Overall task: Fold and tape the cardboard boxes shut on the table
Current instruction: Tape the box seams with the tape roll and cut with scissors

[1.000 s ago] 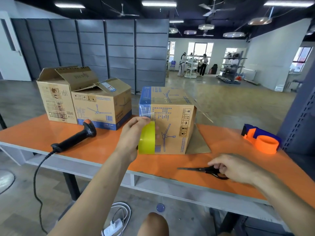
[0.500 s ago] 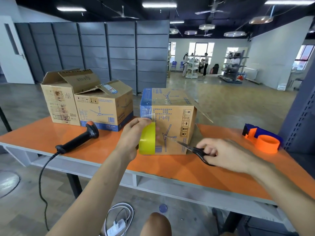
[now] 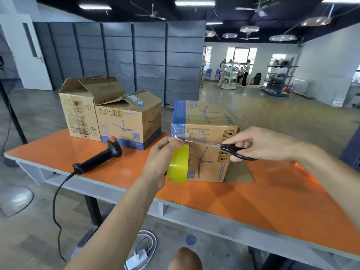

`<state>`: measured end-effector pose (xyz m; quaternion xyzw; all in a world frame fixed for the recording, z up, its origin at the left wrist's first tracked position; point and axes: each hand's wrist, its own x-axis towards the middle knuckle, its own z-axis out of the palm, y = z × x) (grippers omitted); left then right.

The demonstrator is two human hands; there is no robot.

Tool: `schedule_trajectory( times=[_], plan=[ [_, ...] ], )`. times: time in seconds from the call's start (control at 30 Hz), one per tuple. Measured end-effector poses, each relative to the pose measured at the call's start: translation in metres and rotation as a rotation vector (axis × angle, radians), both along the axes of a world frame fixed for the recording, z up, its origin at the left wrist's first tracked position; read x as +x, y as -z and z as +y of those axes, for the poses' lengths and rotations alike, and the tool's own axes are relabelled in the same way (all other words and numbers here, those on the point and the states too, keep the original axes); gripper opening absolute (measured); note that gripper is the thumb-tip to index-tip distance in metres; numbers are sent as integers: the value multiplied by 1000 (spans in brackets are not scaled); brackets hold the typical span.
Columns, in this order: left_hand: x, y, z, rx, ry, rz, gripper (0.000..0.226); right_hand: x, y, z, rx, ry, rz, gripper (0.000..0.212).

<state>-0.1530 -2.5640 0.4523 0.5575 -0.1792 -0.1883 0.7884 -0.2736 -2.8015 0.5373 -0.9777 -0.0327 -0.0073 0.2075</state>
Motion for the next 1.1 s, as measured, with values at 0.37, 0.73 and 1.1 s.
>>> schedule_trajectory(
  times=[0.37,0.73,1.1],
  plan=[
    [4,-3,-2,39,0,42,26,14,-13,2,10,6,17,34],
    [8,-7,-2,85,8,59,23,20,-12,-1,51,3,-36,36],
    [13,-11,1,138,12,61,26,-2,18,-27,-47,102,101,30]
  ],
)
